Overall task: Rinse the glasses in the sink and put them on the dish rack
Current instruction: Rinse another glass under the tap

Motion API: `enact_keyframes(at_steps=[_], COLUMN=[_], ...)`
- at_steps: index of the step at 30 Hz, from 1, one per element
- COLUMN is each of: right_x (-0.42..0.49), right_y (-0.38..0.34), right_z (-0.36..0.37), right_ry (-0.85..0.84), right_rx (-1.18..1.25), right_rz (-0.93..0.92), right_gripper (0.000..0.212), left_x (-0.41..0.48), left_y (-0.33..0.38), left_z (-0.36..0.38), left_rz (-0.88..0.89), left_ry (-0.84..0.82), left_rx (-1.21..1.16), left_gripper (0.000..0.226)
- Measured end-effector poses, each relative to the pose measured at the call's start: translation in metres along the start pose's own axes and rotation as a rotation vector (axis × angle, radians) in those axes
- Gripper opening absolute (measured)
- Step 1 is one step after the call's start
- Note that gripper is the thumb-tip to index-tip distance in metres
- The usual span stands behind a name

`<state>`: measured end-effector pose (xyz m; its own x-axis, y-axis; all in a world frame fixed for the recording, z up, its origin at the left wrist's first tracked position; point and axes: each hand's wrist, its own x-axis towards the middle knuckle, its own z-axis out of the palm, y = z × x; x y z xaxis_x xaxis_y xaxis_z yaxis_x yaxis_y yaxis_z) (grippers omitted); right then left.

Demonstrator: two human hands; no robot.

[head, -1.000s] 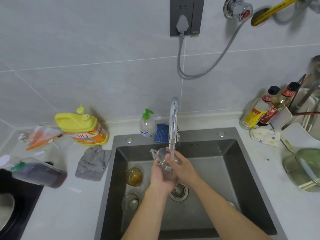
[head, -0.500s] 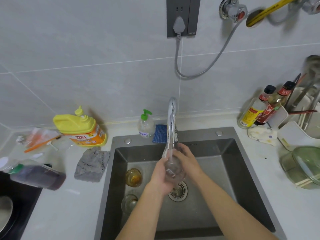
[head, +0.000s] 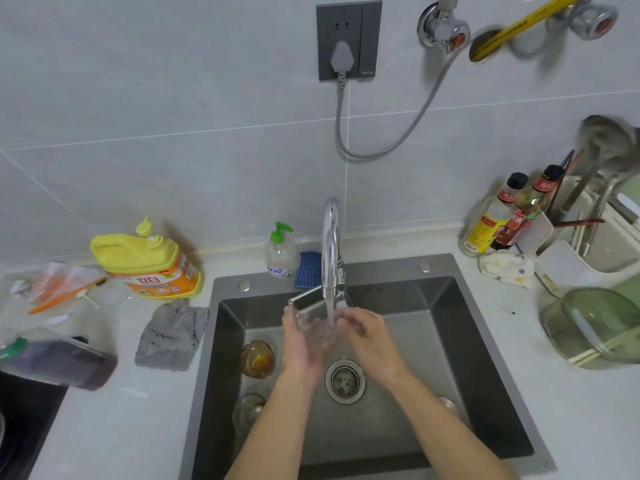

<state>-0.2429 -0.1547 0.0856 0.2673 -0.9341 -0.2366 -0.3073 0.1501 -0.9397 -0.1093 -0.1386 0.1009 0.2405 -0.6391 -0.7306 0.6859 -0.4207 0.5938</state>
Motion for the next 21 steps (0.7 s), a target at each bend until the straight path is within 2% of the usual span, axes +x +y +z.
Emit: enact_keyframes(at_steps=[2, 5, 8, 10, 13, 15, 17, 19, 21], right_x=[-0.005, -0.002, -0.001, -0.002, 0.0, 0.007, 0.01, 0.011, 0.014], right_y=[0.002, 0.001, -0.018, -0.024, -0.024, -0.024, -0.029, -0.033, -0.038], right_z=[-0.01, -0.018, -0.004, 0.01, 0.008, -0.003, -0.005, 0.006, 0.014], right_ry=[-0.102, -0.151, -0.138, -0.102, -0.247, -0.369, -0.366, -0.316, -0.339], right_rx=[-0.178, -0.47, -0.388, -0.477, -0.642, -0.908, -1.065, -1.031, -0.751], right_rz=[-0.073, -0.184, -0.172, -0.198, -0.173, -0.185, -0.145, -0.046, 0.147], right_gripper=[0.013, 0.035, 0.018, 0.016, 0.036, 0.054, 0.056, 0.049, 0.042], left_x=[-0.001, -0.001, -0.004, -0.006, -0.002, -0.002, -0.001, 0.001, 0.002], left_y=[0.004, 0.008, 0.002, -0.002, 0.001, 0.003, 0.003, 0.0, -0.005], left_z=[-0.005, -0.013, -0.014, -0.011, -0.01, -0.011, -0.01, -0.006, -0.001], left_rz=[-0.032, -0.094, -0.124, -0.163, -0.178, -0.183, -0.186, -0.166, -0.147], left_ry=[0.01, -0.027, -0.06, -0.073, -0.077, -0.074, -0.082, -0.104, -0.108], left_rx=[0.004, -0.002, -0.082, -0.144, -0.139, -0.077, -0.032, -0.038, -0.069], left_gripper=[0.067, 0.06, 0.055, 0.058, 0.055, 0.051, 0.053, 0.062, 0.088])
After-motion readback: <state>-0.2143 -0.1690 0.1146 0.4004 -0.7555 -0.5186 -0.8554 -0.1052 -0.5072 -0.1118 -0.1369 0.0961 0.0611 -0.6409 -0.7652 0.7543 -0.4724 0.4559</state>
